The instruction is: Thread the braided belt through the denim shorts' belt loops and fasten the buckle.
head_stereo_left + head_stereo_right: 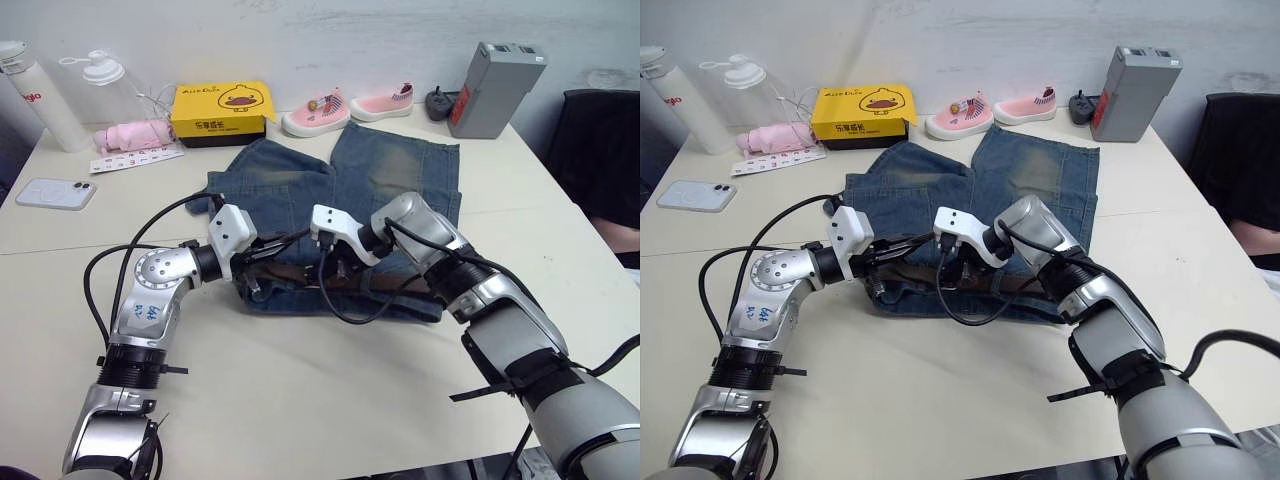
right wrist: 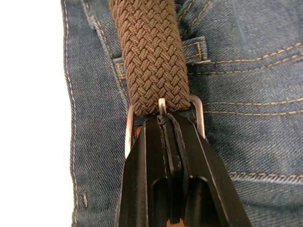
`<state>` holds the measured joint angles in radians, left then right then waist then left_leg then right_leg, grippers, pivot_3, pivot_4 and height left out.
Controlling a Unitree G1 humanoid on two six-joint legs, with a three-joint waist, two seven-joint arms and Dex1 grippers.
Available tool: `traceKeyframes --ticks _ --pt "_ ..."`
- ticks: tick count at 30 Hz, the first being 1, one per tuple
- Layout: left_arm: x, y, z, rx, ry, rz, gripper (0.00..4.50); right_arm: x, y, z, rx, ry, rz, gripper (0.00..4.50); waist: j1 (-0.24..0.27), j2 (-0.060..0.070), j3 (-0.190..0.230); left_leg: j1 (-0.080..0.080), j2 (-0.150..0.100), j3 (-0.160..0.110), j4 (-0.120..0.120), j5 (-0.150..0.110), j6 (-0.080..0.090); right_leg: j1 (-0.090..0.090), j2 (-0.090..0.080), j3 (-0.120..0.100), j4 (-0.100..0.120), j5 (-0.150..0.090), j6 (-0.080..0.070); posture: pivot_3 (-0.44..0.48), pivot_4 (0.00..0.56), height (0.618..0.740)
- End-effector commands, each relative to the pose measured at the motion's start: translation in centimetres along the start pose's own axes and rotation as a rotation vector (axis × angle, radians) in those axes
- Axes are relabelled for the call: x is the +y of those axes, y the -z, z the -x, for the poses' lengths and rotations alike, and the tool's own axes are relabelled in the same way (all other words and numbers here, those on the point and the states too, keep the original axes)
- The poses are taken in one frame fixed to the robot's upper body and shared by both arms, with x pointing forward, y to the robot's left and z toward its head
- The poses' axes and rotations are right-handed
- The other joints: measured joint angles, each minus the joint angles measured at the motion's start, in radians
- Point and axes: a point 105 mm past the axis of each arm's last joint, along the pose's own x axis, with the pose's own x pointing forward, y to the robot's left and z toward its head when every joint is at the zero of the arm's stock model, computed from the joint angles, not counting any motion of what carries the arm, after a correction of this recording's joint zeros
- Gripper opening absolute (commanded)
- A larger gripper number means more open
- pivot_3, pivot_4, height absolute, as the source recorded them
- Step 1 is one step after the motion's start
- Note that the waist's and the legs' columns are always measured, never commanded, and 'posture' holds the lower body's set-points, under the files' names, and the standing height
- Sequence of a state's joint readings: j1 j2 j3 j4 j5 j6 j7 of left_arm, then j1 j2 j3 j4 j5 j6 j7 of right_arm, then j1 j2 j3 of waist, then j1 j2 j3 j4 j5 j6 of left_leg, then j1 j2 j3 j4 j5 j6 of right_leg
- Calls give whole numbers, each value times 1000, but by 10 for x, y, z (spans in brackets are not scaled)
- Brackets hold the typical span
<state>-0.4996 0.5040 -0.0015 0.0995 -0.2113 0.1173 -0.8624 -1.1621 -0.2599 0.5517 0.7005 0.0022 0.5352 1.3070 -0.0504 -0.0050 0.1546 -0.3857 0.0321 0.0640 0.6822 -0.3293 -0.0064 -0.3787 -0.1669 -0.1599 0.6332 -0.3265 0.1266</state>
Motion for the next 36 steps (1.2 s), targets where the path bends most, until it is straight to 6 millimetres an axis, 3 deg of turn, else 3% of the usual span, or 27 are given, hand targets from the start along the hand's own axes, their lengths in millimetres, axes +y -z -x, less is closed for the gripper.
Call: traceKeyframes --ticks 1,12,23,36 --pt "10 -12 4 -40 -28 -45 0 8 41 -30 165 -62 -27 63 -6 0 -1 1 0 0 0 0 0 0 0 0 1 0 0 0 150 683" --pt "24 -21 -2 -46 17 -101 0 29 61 -53 247 -151 22 63 -5 -1 -9 12 3 0 -1 -3 -3 4 0 1 11 0 0 0 150 683" --pt "41 -68 -58 -104 289 -243 0 45 74 -71 296 -203 25 63 -11 -1 -17 16 6 4 -2 -6 -4 4 1 -1 11 -1 -2 0 150 683" --pt "24 -114 -96 -168 471 -345 0 49 79 -72 308 -217 31 63 -9 0 -17 16 6 5 -2 -6 -3 3 2 -1 11 -1 -2 0 150 683"
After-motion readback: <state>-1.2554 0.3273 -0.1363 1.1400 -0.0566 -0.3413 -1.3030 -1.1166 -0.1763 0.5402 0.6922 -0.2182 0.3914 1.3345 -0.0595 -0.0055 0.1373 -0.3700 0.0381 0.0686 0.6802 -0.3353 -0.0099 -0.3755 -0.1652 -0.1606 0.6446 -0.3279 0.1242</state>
